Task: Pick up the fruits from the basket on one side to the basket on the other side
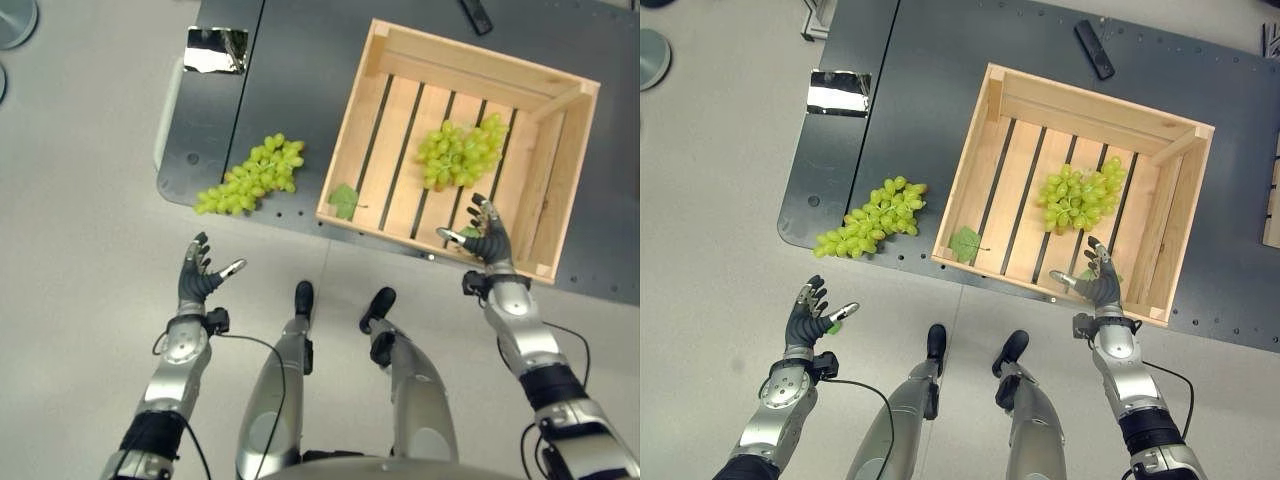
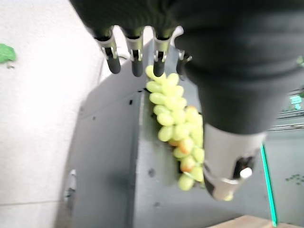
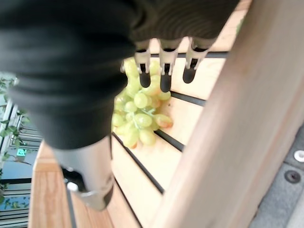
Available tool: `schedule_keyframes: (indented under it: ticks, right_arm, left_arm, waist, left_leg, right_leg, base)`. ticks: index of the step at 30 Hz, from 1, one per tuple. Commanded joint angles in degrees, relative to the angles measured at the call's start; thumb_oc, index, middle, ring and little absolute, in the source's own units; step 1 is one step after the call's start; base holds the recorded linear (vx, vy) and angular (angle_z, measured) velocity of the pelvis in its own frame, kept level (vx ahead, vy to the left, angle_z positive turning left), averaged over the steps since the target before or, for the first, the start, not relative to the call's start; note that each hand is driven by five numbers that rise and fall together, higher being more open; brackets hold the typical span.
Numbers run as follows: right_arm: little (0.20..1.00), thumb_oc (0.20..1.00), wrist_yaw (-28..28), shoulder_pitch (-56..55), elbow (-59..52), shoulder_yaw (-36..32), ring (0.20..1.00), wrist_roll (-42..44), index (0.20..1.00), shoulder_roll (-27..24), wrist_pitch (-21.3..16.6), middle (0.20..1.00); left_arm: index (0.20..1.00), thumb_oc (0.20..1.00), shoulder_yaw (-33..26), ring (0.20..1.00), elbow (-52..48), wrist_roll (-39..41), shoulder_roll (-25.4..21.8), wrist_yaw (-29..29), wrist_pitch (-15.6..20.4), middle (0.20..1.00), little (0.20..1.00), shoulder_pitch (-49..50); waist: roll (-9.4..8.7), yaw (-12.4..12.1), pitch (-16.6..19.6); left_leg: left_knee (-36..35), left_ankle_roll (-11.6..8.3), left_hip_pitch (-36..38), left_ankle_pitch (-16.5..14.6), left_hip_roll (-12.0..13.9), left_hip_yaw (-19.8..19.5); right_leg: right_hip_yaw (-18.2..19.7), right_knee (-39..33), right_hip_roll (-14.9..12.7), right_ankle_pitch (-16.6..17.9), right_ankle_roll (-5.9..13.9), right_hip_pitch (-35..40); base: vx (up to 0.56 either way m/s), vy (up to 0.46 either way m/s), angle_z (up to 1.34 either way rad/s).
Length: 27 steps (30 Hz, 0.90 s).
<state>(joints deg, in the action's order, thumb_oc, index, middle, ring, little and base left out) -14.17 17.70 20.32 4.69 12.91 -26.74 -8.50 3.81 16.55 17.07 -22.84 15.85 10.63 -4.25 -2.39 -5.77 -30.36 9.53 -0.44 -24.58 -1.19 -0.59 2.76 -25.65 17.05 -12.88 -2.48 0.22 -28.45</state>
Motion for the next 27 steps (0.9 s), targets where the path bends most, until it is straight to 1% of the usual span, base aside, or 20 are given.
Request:
schedule_keyframes:
  ticks: [1,5,8,9,10,11,13,15,16,18,19,20,23,27]
  right_arm:
    - [1.0,1.0,-1.47,3.77,-1.18,2.14,1.0,-2.86,1.0,-5.81,-1.71,1.0]
    - [1.0,1.0,-2.6,11.46,3.34,5.86,1.0,-7.09,1.0,-12.6,-0.56,1.0]
    - [1.0,1.0,-2.88,18.31,7.45,9.95,1.0,-10.34,1.0,-17.93,-0.04,1.0]
    - [1.0,1.0,-2.88,18.41,7.52,10.02,1.0,-10.33,1.0,-17.93,-0.07,1.0]
    - [1.0,1.0,-2.98,20.46,8.28,11.64,1.0,-12.11,1.0,-19.62,0.3,1.0]
    - [1.0,1.0,-2.8,24.39,11.34,15.0,1.0,-15.65,1.0,-23.17,1.08,1.0]
    - [1.0,1.0,-2.87,28.73,15.63,18.19,1.0,-18.17,1.0,-26.12,1.72,1.0]
    - [1.0,1.0,-3.07,30.64,18.23,19.32,1.0,-17.9,1.0,-26.48,1.68,1.0]
    - [1.0,1.0,-2.51,33.94,22.0,22.7,1.0,-19.97,1.0,-28.1,2.3,1.0]
    - [1.0,1.0,-2.51,36.55,23.72,25.92,1.0,-22.67,1.0,-29.75,2.74,1.0]
    - [1.0,1.0,-2.51,36.64,23.76,26.01,1.0,-22.65,1.0,-29.74,2.73,1.0]
    - [1.0,1.0,-2.12,38.29,24.42,29.04,1.0,-26.03,1.0,-31.57,3.02,1.0]
    - [1.0,1.0,-1.76,41.01,26.19,32.14,1.0,-28.62,1.0,-32.85,3.66,1.0]
    - [1.0,1.0,-1.17,43.64,25.75,35.02,1.0,-30.45,1.0,-33.48,3.88,1.0]
  left_arm:
    - [1.0,1.0,0.33,1.0,-5.83,0.34,-3.08,1.22,3.17,1.0,1.0,0.98]
    - [1.0,1.0,0.96,1.0,-5.84,0.73,-3.88,1.3,4.1,1.0,1.0,1.11]
    - [1.0,1.0,1.35,1.0,-5.73,0.77,-4.58,1.1,4.86,1.0,1.0,1.66]
    - [1.0,1.0,1.31,1.0,-5.73,0.77,-4.56,1.09,4.86,1.0,1.0,1.66]
    - [1.0,1.0,1.58,1.0,-5.64,0.79,-4.79,1.08,5.07,1.0,1.0,1.82]
    - [1.0,1.0,2.59,1.0,-5.6,0.79,-5.37,0.69,5.6,1.0,1.0,1.6]
    - [1.0,1.0,3.53,1.0,-5.93,0.64,-5.65,0.23,6.0,1.0,1.0,1.78]
    - [1.0,1.0,3.92,1.0,-6.15,0.73,-5.5,0.08,6.16,1.0,1.0,1.78]
    - [1.0,1.0,4.52,1.0,-6.44,1.21,-5.46,-0.24,6.31,1.0,1.0,1.52]
    - [1.0,1.0,5.08,1.0,-6.2,1.12,-5.49,-0.41,6.56,1.0,1.0,1.18]
    - [1.0,1.0,5.05,1.0,-6.2,1.12,-5.46,-0.41,6.56,1.0,1.0,1.18]
    - [1.0,1.0,5.64,1.0,-6.09,0.68,-5.83,-0.62,6.53,1.0,1.0,1.02]
    - [1.0,1.0,5.92,1.0,-6.01,0.32,-6.21,-0.74,6.36,1.0,1.0,0.91]
    - [1.0,1.0,6.03,1.0,-6.47,0.19,-6.11,-0.56,6.53,1.0,1.0,0.66]
  waist:
    - [-2.41,-1.71,0.56]
    - [-2.75,-2.54,0.56]
    - [-3.04,-2.91,0.56]
    - [-3.03,-2.86,0.56]
    - [-3.11,-3.09,0.56]
    - [-3.29,-3.65,0.56]
    - [-3.21,-4.02,0.56]
    - [-3.0,-4.07,0.56]
    - [-2.93,-4.39,0.56]
    - [-2.88,-4.55,0.56]
    - [-2.86,-4.51,0.56]
    - [-2.79,-4.89,0.56]
    - [-2.61,-5.15,0.56]
    - [-2.37,-5.15,0.56]
  left_leg:
    - [-0.7,-0.33,2.81,-2.76,0.79,-2.11]
    - [-1.61,-0.42,2.1,-2.3,1.05,-2.4]
    - [-2.42,-0.55,1.59,-1.81,1.24,-2.68]
    - [-2.42,-0.55,1.58,-1.81,1.24,-2.68]
    - [-2.69,-0.62,1.51,-1.61,1.26,-2.7]
    - [-3.18,-0.61,1.52,-1.42,1.21,-2.89]
    - [-3.3,-0.64,1.38,-1.38,1.02,-3.13]
    - [-3.21,-0.6,1.13,-1.37,0.9,-3.27]
    - [-3.04,-0.55,0.6,-1.37,0.74,-3.49]
    - [-3.08,-0.57,0.24,-1.26,0.63,-3.78]
    - [-3.07,-0.57,0.23,-1.26,0.63,-3.79]
    - [-3.18,-0.62,0.01,-1.08,0.59,-4.04]
    - [-3.28,-0.62,-0.27,-0.91,0.47,-4.35]
    - [-3.05,-0.58,-1.15,-0.9,0.35,-4.55]
  right_leg:
    - [3.03,-2.82,-9.38,12.89,10.83,-3.64]
    - [2.73,-2.41,-9.49,12.97,10.95,-4.99]
    - [2.41,-2.21,-9.56,13.04,11.09,-5.97]
    - [2.41,-2.21,-9.57,13.04,11.09,-5.98]
    - [2.39,-2.3,-9.51,13.13,11.12,-6.13]
    - [2.18,-2.39,-9.58,13.28,11.24,-6.3]
    - [1.9,-2.37,-9.75,13.43,11.38,-6.41]
    - [1.78,-2.28,-9.81,13.51,11.44,-6.56]
    - [1.68,-2.37,-9.8,13.76,11.51,-6.91]
    - [1.61,-2.59,-9.73,13.88,11.58,-7.02]
    - [1.6,-2.59,-9.73,13.88,11.58,-7.02]
    - [1.48,-2.57,-9.79,13.91,11.62,-7.15]
    - [1.28,-2.63,-9.8,14.15,11.79,-7.36]
    - [1.36,-2.82,-9.67,14.21,11.78,-7.91]
  base:
    - [0.0,-0.059,0.06]
    - [0.0,-0.041,0.06]
    - [0.0,-0.011,0.0]
    - [0.0,0.0,0.0]
    - [0.0,0.0,0.0]
    - [0.01,-0.031,0.07]
    - [0.01,-0.025,0.1]
    - [0.0,-0.008,0.1]
    - [0.0,-0.001,0.1]
    - [0.0,-0.005,0.14]
    - [0.0,-0.007,0.14]
    - [0.01,-0.001,0.14]
    - [0.0,-0.001,0.06]
    - [0.0,0.0,0.0]
